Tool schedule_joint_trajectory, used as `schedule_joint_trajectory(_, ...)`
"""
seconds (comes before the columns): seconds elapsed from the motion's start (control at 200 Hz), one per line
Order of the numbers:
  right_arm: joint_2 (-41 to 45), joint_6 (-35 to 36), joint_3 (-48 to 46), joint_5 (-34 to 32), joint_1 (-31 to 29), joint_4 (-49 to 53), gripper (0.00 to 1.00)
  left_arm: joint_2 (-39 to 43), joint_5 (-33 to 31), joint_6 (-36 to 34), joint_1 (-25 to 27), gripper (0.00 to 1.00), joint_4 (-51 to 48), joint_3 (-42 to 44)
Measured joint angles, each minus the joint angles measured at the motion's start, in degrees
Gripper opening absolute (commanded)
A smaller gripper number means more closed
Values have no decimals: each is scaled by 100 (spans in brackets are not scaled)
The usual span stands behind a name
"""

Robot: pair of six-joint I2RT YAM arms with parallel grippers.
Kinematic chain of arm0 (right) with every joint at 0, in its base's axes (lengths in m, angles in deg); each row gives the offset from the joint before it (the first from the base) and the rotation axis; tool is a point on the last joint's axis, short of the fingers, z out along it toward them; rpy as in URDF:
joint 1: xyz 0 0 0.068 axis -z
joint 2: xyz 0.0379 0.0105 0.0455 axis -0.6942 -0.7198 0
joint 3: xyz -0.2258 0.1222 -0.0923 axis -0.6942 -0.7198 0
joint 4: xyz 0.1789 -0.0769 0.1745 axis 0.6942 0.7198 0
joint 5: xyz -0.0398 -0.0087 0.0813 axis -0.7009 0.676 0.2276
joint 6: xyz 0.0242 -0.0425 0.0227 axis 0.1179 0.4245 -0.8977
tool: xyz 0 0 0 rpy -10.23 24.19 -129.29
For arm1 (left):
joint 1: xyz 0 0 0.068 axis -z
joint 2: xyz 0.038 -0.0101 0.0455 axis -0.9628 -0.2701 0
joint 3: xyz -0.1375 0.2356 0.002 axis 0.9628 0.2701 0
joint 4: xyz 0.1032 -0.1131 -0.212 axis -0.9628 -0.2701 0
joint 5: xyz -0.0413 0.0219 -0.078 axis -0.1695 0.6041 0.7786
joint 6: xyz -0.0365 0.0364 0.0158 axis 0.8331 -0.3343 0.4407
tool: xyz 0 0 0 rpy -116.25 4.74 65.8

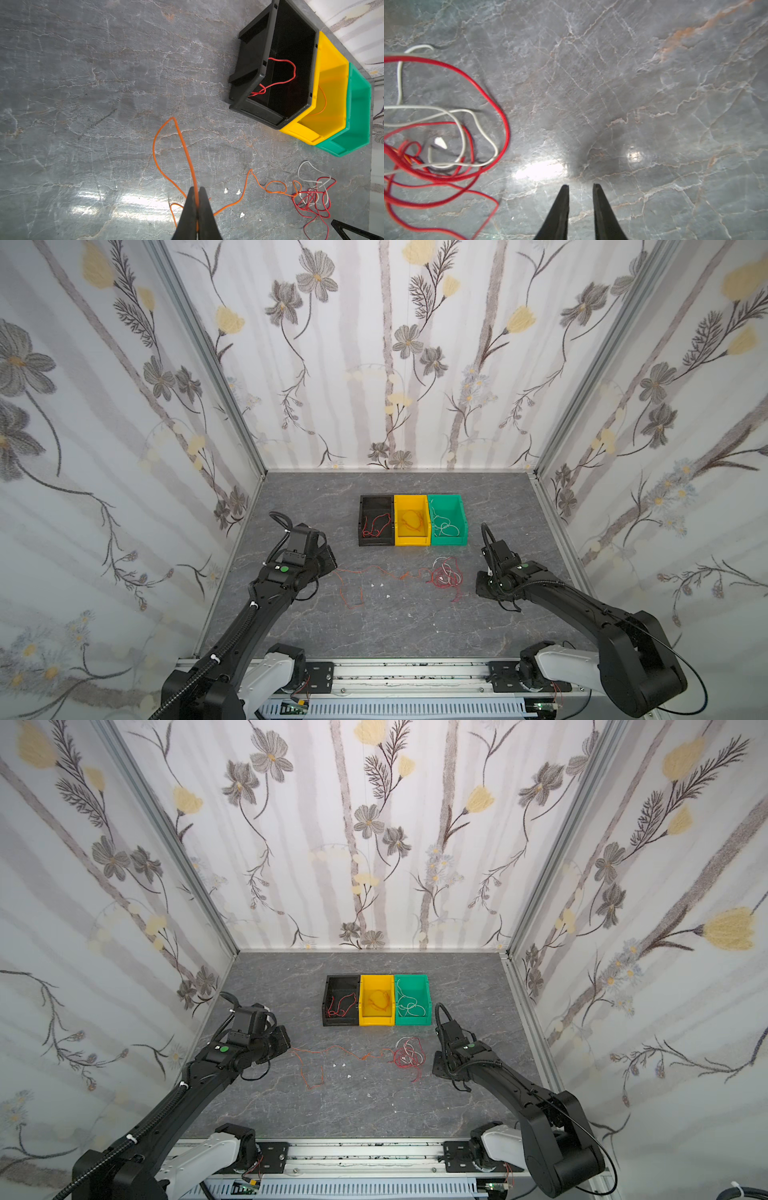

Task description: Untangle the cables

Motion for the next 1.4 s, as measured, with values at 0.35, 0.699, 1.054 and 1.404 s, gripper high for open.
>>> schedule_joint_trajectory(0.35, -120, 166, 560, 627, -719, -140, 49, -179, 774, 48, 208, 10, 328, 13)
schedule_joint_trajectory(0.699, -1152, -76, 1329, 793, -1419, -828, 66, -1119, 756, 52, 981, 52, 442, -199)
schedule_joint_trajectory(1.054, -1899, -116, 1668, 772, -1519, -1067, 65, -1821, 638, -61, 1729, 61, 813, -514)
schedule_joint_trajectory(1.404, -2343, -155, 1792, 793, -1534, -1298, 61, -3281, 1078, 0, 2358, 57, 1843, -918)
